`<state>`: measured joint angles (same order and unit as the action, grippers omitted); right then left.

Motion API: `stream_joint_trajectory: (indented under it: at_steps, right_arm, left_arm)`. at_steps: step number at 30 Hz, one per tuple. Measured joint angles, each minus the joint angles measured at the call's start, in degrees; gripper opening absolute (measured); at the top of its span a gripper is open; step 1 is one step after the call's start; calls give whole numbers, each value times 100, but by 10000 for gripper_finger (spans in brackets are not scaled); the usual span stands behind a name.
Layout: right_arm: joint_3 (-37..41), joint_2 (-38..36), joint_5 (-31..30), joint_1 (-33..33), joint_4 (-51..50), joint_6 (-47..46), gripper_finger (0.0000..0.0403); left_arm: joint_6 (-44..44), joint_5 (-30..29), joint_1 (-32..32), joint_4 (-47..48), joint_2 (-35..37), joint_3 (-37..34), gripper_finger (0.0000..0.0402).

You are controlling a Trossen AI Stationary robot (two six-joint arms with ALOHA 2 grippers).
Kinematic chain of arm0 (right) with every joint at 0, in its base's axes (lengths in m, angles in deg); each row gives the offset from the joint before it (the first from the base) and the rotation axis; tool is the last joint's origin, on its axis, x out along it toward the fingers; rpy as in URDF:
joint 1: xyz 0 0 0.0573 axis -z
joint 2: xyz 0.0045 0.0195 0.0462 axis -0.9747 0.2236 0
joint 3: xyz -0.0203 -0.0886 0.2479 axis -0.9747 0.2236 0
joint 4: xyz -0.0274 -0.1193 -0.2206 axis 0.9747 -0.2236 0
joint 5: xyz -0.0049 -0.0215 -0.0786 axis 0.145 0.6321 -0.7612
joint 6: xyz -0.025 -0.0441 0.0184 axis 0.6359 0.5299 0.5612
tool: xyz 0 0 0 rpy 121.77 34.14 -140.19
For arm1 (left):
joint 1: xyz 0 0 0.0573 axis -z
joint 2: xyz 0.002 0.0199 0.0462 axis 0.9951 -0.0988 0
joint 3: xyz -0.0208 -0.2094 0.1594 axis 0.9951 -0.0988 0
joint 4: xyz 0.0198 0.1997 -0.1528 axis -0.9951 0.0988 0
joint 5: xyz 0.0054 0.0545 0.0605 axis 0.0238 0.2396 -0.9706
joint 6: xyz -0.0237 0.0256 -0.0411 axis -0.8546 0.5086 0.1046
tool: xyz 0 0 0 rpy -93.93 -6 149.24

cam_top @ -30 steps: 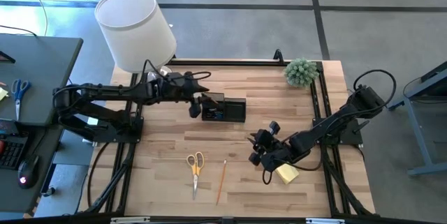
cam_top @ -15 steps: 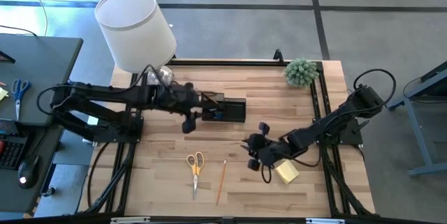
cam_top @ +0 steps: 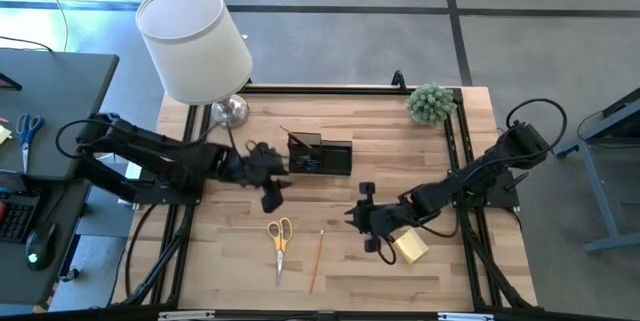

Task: Pick and place office supplies into organizer
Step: Put the orange pencil into the desk organizer

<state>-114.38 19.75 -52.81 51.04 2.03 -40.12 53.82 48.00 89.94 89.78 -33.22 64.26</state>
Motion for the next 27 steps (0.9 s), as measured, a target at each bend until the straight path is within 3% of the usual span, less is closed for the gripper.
stream_joint_trajectory:
  at_steps: [3,11,18,24,27]
  right_arm:
    - [0,0,505,101,145,649,85]
    - [0,0,2748,417,590,2620,73]
    - [0,135,3311,793,1127,3101,52]
    - [0,688,3624,935,1642,3687,59]
    - [0,1016,3383,924,1930,3968,74]
  left_arm:
    - [-524,-88,359,-100,-275,-141,142]
    - [-2333,-98,1090,-167,-876,-202,143]
    - [-3063,-806,1790,-518,-1229,-202,143]
    - [-3501,-1018,2354,-542,-1442,-200,143]
    - [-3772,-1828,2799,-430,-1435,-200,143]
